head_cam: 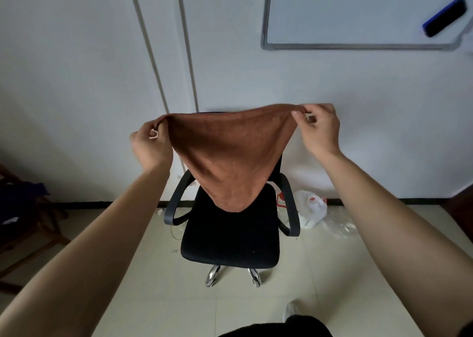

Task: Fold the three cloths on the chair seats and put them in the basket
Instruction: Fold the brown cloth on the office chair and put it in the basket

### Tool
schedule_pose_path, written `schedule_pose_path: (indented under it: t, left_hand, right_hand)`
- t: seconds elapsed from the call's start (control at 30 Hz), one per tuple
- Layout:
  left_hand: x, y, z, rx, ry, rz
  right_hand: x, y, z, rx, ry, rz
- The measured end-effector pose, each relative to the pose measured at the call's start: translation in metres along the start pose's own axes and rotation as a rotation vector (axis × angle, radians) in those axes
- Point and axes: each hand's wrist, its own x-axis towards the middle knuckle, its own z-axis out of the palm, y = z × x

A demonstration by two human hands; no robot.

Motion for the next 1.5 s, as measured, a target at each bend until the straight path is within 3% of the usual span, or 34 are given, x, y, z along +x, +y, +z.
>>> schedule_pose_path:
  t: [0.23,0.47,0.73,1.07,1.3,1.5]
  left_hand:
    - [0.008,0.033,0.011,-0.278,-0.044,-0.022]
    - [0.033,0.028,0.034,-0.238,-0.093,0.01]
    - [0.063,0.017,0.067,-0.107,-0.265,-0.035]
    - [0.046,0.03,0.071,-0.166,-0.131,0.027]
    - [-0.027,-0.024,0.039,0.132,0.024,0.063]
    - [-0.094,-0.108,-0.007,0.381,-0.141,0.135]
  right_hand:
    - [0.02,-0.027,0.006,0.221,0.009,0.095]
    - [0.039,-0.014,0.019,0.18,-0.04,0.132]
    - [0.068,0.008,0.047,0.228,-0.058,0.232]
    - [0.06,0.013,0.047,0.27,0.064,0.342]
    - [-0.027,0.043,0.041,0.075,0.145,0.51]
    - [-0.131,0.086,0.033,-0.136,0.063,0.592]
